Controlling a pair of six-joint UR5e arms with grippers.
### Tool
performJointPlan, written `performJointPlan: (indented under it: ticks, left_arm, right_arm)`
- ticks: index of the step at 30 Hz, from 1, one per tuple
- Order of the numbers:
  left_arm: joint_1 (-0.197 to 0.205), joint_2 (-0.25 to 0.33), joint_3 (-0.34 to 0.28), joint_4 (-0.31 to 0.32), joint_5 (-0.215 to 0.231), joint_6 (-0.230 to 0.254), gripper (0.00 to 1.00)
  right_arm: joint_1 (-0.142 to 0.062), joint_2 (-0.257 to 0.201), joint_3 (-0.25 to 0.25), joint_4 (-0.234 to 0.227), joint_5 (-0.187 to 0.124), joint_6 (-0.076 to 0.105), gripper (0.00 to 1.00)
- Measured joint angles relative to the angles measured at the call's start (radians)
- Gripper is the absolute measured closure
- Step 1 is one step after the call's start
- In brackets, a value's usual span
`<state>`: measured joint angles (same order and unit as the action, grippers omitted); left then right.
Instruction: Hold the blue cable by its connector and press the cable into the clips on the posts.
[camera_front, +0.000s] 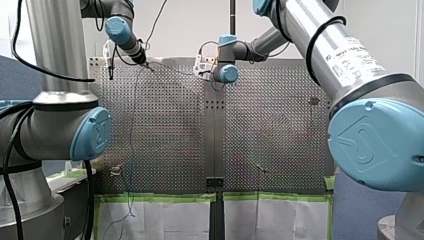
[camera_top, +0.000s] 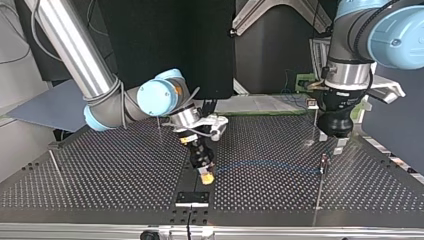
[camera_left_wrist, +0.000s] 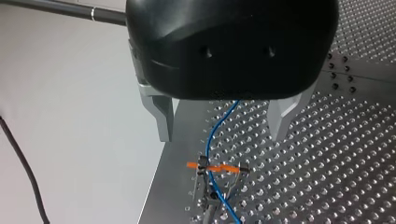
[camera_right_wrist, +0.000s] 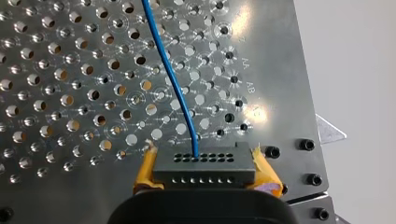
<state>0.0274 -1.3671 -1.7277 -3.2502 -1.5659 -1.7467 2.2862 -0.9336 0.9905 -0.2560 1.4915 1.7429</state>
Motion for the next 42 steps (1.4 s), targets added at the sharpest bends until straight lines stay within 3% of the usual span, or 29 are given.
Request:
performJointPlan:
  ticks: [14,22,31,38,42]
  left_arm:
    - [0.0,0.0,-0.001,-0.044,-0.075,0.004,0.0]
    - [-0.001,0.0,-0.001,-0.046,-0.081,0.005,0.0]
    - [-0.014,-0.006,0.003,-0.016,-0.019,0.033,0.0]
    - [-0.052,-0.042,0.019,0.015,0.044,0.049,0.0]
    - [-0.083,-0.073,0.047,0.037,0.046,0.048,0.0]
  right_arm:
    - [-0.006,0.0,0.0,0.007,-0.003,0.0,0.99]
    - [-0.006,0.0,0.0,0.008,-0.003,0.0,0.99]
    - [-0.007,0.0,0.0,0.012,-0.002,-0.002,0.99]
    - [-0.008,0.0,0.0,0.011,0.001,-0.003,0.99]
    - [-0.011,0.0,0.0,0.01,0.001,-0.004,0.99]
